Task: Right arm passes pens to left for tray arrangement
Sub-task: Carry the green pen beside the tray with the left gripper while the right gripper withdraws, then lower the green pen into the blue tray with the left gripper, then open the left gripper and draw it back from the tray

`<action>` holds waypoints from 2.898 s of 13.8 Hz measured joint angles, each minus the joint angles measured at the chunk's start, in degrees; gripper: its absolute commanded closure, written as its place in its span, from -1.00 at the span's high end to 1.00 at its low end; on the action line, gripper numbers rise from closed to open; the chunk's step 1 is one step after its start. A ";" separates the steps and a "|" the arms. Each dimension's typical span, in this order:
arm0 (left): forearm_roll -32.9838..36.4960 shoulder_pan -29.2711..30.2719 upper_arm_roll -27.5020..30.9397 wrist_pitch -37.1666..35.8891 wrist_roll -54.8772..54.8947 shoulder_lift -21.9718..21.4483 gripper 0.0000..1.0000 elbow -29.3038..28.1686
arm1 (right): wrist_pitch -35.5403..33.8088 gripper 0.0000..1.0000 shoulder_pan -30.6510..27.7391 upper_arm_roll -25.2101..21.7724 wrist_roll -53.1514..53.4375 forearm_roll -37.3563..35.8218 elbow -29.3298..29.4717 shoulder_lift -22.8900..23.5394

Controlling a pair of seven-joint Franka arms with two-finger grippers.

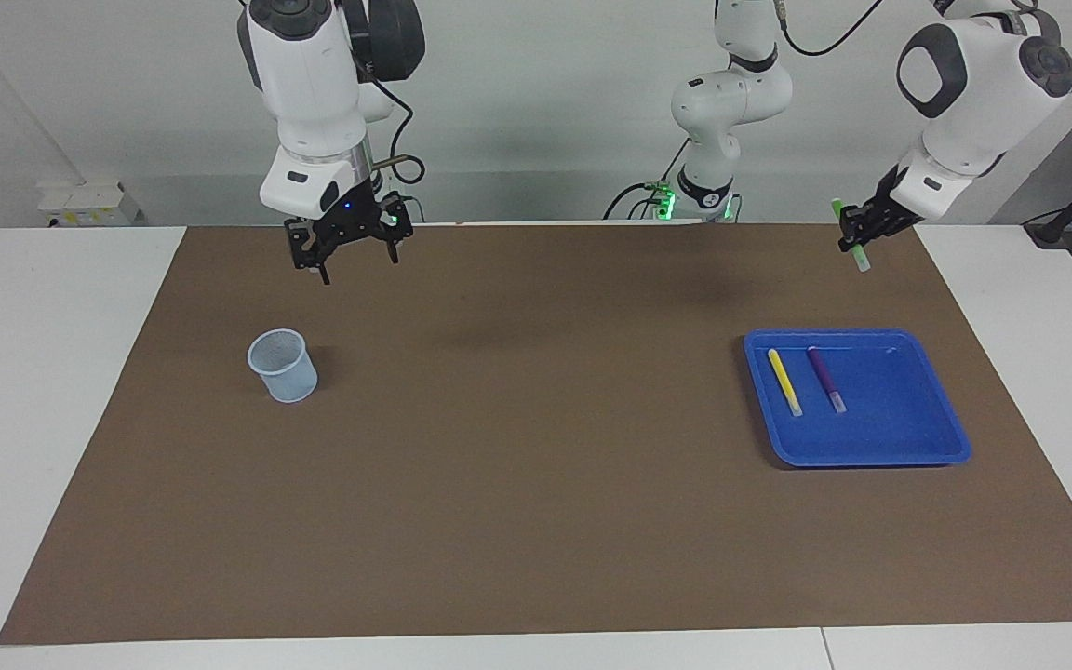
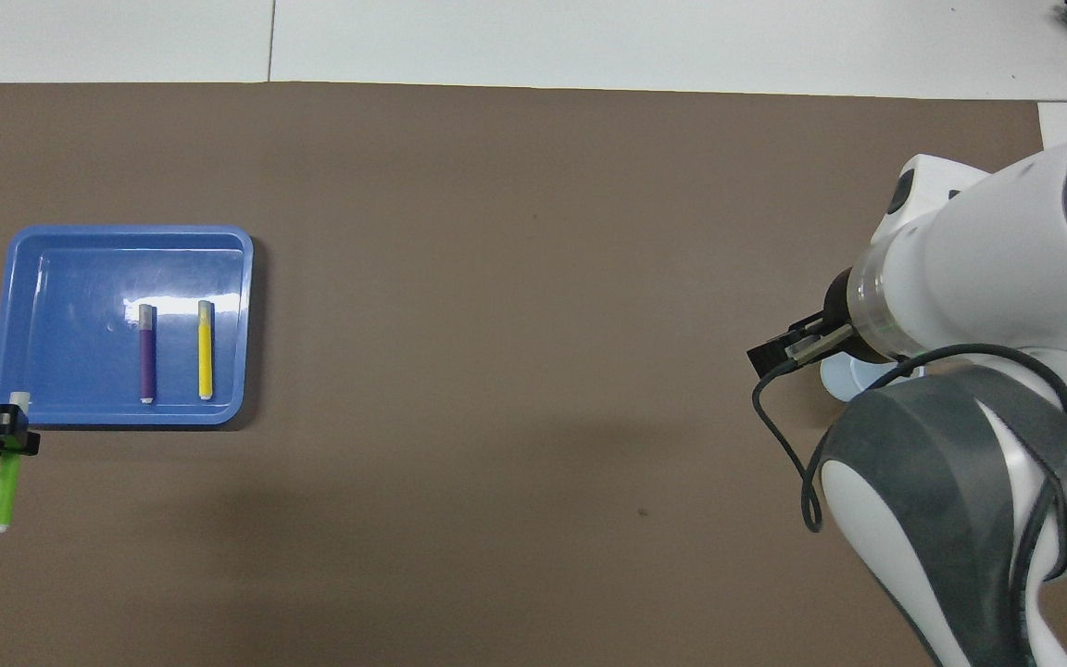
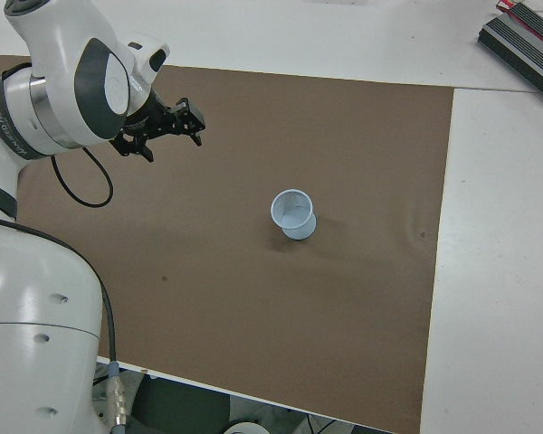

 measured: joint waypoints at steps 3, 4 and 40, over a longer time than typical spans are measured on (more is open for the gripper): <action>0.57 2.05 0.02 5.77 3.51 5.20 -1.00 -0.10 | 0.13 1.00 -1.25 0.02 0.00 0.33 -1.20 0.04; 0.65 2.26 0.01 7.49 3.67 6.68 -1.00 -0.11 | 0.20 1.00 -1.42 0.02 0.00 0.45 -1.26 0.04; 2.87 2.53 -0.67 23.34 3.67 26.08 1.00 7.62 | -7.09 1.00 -3.16 -7.83 1.43 0.64 5.36 1.29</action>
